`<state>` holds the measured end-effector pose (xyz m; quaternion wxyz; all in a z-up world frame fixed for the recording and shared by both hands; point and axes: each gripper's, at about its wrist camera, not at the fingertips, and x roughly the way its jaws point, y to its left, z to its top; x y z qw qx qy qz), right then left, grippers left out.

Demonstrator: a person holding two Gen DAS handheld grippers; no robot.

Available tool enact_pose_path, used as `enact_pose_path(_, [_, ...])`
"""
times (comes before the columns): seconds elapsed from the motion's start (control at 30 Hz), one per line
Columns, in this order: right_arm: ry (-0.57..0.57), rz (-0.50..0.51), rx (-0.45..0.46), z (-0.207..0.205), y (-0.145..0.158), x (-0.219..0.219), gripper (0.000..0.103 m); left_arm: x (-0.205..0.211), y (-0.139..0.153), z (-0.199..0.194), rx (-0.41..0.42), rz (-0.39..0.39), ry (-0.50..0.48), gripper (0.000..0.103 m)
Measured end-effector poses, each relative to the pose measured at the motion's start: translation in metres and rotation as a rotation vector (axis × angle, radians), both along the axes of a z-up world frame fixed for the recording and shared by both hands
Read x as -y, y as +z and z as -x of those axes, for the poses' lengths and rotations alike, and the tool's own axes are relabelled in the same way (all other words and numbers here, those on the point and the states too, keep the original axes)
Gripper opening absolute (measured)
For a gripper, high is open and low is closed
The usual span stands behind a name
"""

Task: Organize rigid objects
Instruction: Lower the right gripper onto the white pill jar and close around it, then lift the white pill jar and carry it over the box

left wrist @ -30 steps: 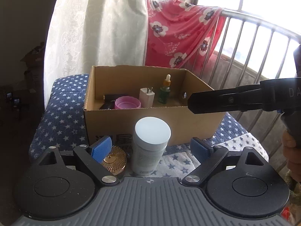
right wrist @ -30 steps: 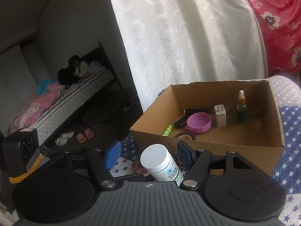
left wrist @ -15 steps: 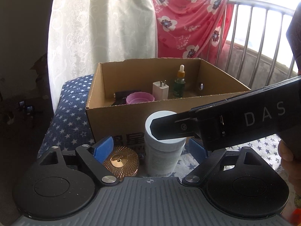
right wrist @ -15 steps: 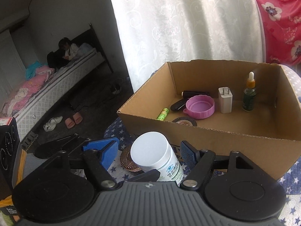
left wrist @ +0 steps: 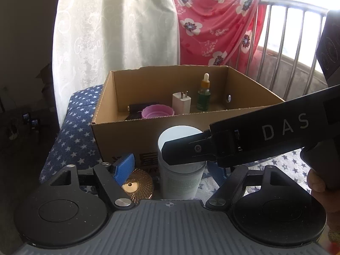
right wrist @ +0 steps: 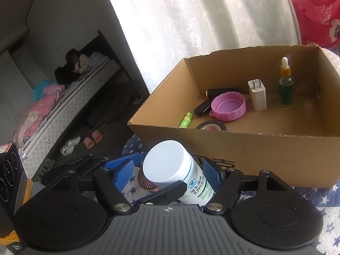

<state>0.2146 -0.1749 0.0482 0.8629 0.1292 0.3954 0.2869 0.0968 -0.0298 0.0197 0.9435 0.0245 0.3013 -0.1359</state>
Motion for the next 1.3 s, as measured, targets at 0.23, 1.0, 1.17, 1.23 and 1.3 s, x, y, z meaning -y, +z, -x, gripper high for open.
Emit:
enact_pose_path(0.23, [-0.008, -0.058, -0.016, 0.001, -0.007, 0.003, 0.063, 0.002, 0.000, 0.004, 0.014, 0.029, -0.002, 0.051])
enact_pose_path(1.0, [-0.053, 0.004, 0.023, 0.001, 0.001, -0.006, 0.072, 0.000, -0.012, -0.003, 0.034, 0.052, -0.021, 0.060])
enact_pose_path(1.17, [-0.063, -0.004, 0.002, -0.006, -0.006, -0.008, 0.070, 0.000, -0.017, -0.007, 0.029, 0.073, -0.029, 0.055])
enact_pose_path(1.23, [-0.060, -0.011, -0.011, -0.007, -0.008, -0.009, 0.066, 0.001, -0.017, -0.006, 0.035, 0.075, -0.030, 0.054])
enact_pose_path(1.3, [-0.061, -0.013, -0.012, -0.006, -0.008, -0.009, 0.065, 0.002, -0.017, -0.005, 0.040, 0.074, -0.026, 0.054])
